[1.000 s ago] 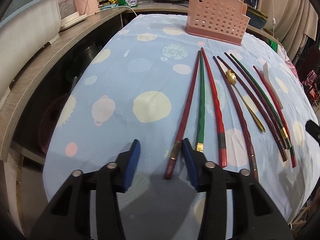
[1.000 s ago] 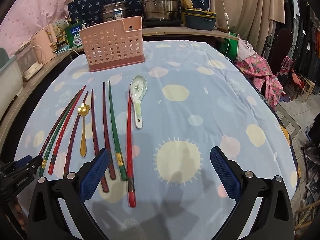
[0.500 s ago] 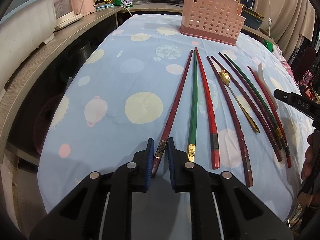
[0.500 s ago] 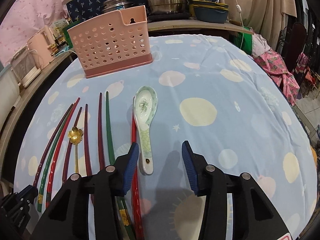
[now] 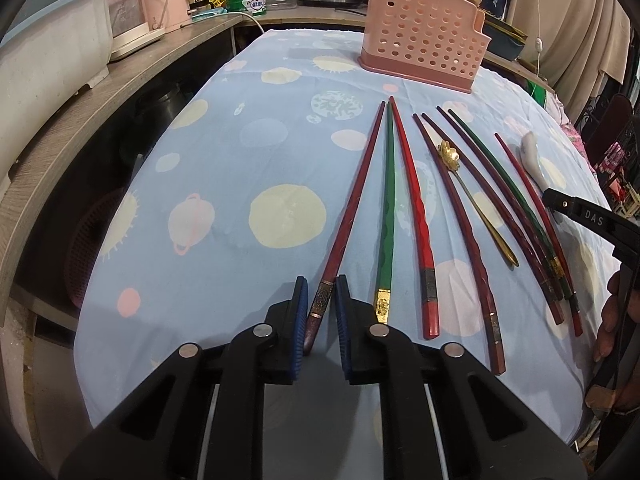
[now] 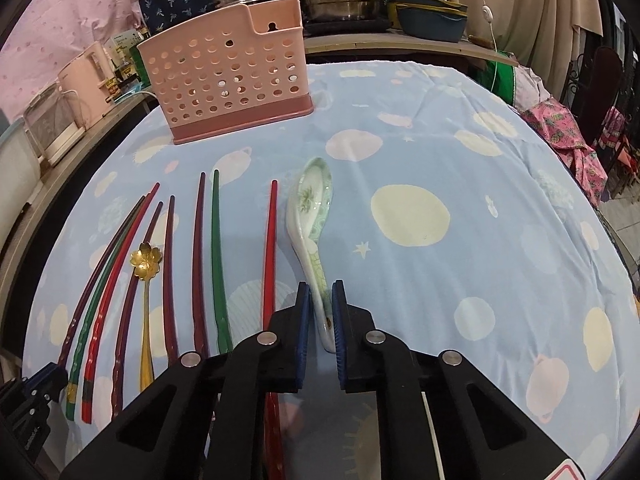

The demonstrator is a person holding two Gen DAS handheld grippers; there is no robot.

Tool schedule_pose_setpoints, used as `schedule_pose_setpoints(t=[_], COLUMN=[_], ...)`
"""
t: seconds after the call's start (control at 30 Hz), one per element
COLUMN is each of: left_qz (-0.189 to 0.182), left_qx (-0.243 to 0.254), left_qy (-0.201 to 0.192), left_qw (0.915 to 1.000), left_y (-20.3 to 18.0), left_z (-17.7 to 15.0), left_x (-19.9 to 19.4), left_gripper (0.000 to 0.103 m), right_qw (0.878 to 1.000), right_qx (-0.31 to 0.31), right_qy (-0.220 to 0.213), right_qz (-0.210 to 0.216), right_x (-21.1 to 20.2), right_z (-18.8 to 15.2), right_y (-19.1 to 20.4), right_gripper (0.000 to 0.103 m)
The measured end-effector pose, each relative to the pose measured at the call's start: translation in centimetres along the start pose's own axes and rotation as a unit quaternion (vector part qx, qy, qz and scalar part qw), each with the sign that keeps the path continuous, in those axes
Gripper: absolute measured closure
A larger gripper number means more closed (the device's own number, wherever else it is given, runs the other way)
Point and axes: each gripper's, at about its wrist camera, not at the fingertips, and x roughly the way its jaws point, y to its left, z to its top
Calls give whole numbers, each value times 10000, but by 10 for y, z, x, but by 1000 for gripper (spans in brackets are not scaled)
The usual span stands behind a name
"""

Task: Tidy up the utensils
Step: 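Grasp the dark-red chopstick with the left tool while the right tool grasps the white ceramic spoon, then lift the chopstick with the left tool while the right tool lifts the spoon toward the pink caddy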

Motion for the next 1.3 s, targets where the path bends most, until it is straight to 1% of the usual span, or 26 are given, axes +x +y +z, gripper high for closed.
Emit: schedule_pose_setpoints(t=[0.13, 0.3, 0.4, 0.43, 0.47, 0.63, 0.73, 0.87, 0.97, 1.03, 1.17, 1.3], left_qz=[-113, -168, -165, -173, -182, -140, -143, -173, -203, -222, -259, -266], left_qx=[-64, -100, -151, -185, -213, -242, -255, -242, -252, -260, -269, -267], left_qy=[13, -166, -344, -412, -488, -851, -1011, -999, -905, -831, -694, -527], left_qw=[9999, 9997, 9992, 9988, 9984, 9960, 9944, 9946, 9954, 9960, 9969, 9979], left_y=[3, 6, 11, 13, 16, 20, 21, 20, 19, 19, 18, 17], left_z=[0, 2, 9, 12, 16, 37, 43, 41, 36, 32, 24, 18], left_x=[-4, -20, -32, -37, -43, -65, -75, -76, -73, -69, -63, -54], left_gripper=[91, 96, 96, 96, 96, 96, 96, 96, 96, 96, 96, 96], right_qw=[10000, 9997, 9992, 9990, 9988, 9972, 9969, 9981, 9992, 9994, 9978, 9978], right_qx=[25, 83, 119, 132, 144, 82, 98, 144, 156, 275, 597, 556], right_qy=[-68, -226, -354, -399, -446, -734, -779, -590, -365, -210, 86, 147], right_qz=[17, 70, 105, 117, 140, 110, 92, 112, 80, 92, 281, 315], right_x=[-13, -36, -50, -55, -61, -85, -90, -83, -69, -58, -40, -33], right_z=[-1, -1, 1, 2, 4, 15, 15, 3, -9, -15, -25, -34], right_y=[-1, -5, -8, -9, -10, -10, -13, -18, -22, -27, -37, -34], right_gripper=[97, 97, 98, 99, 103, 103, 102, 101, 91, 90, 90, 89])
